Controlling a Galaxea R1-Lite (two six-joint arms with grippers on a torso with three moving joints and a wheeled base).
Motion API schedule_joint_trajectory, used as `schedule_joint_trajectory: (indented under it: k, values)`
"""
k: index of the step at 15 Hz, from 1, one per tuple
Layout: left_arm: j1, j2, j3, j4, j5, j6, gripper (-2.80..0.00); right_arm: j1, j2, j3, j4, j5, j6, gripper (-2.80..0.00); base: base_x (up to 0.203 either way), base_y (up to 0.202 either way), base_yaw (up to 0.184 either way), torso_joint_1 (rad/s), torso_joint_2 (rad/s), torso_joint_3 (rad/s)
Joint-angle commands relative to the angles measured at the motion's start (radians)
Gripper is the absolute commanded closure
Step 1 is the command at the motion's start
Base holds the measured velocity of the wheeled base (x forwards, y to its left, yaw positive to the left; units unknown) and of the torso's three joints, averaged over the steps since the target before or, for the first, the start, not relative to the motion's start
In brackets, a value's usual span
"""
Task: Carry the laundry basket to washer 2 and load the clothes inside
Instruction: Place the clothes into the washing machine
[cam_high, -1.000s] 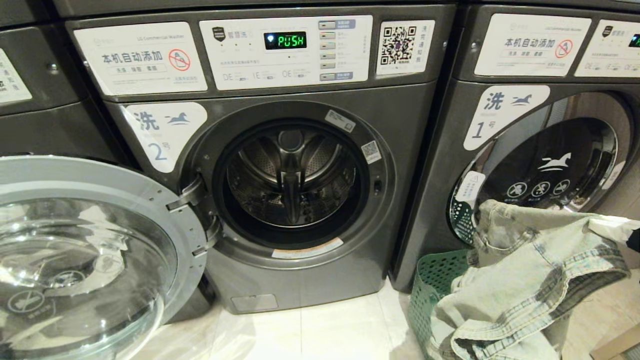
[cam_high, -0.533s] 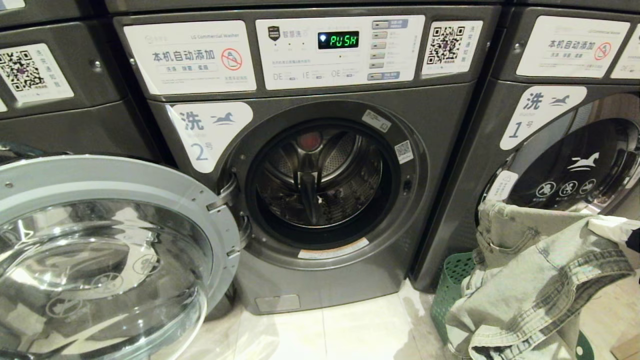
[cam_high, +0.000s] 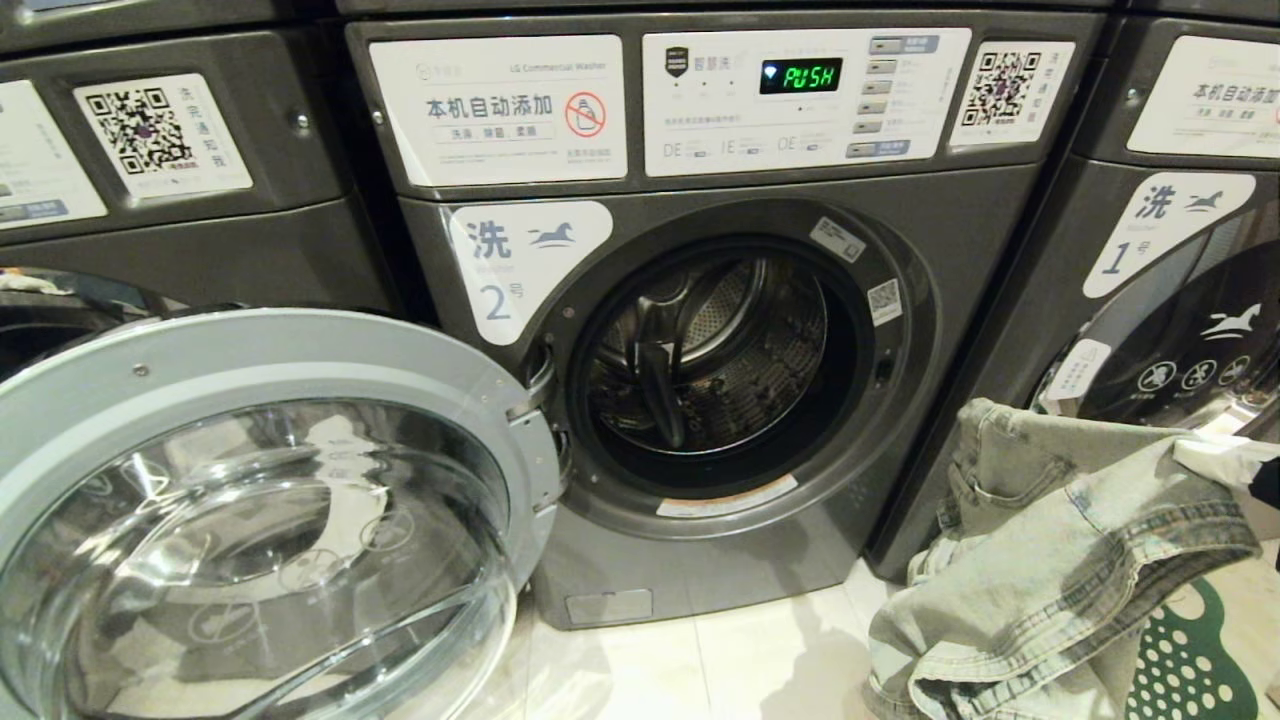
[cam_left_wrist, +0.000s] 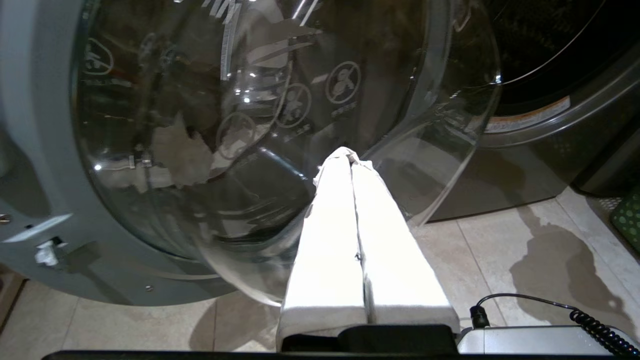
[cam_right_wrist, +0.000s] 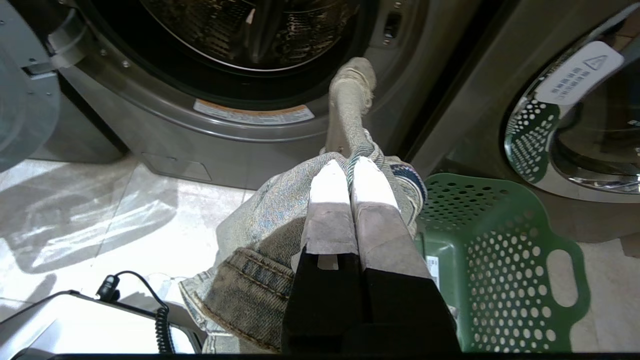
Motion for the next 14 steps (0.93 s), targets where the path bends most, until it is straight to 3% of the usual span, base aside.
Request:
schedule_joint_trajectory:
  k: [1,4,14]
  values:
    - [0.000,0.002,0.000,0.000,0.000,0.000,0.00,-0.001,0.002,0.001,-0.001,0.001,-0.001,0.00,0.000,0.194,-0.002,-0.005,0.00,-0.001]
    - [0.000,0.002,0.000,0.001,0.000,-0.001,0.00,0.000,0.002,0.001,-0.001,0.001,-0.001,0.00,0.000,0.150,-0.002,0.004,0.00,0.001]
    - [0.000,0.002,0.000,0.002,0.002,-0.003,0.00,0.001,0.008,0.002,0.001,0.006,-0.001,0.00,0.000,0.000,0.000,0.000,0.00,0.000]
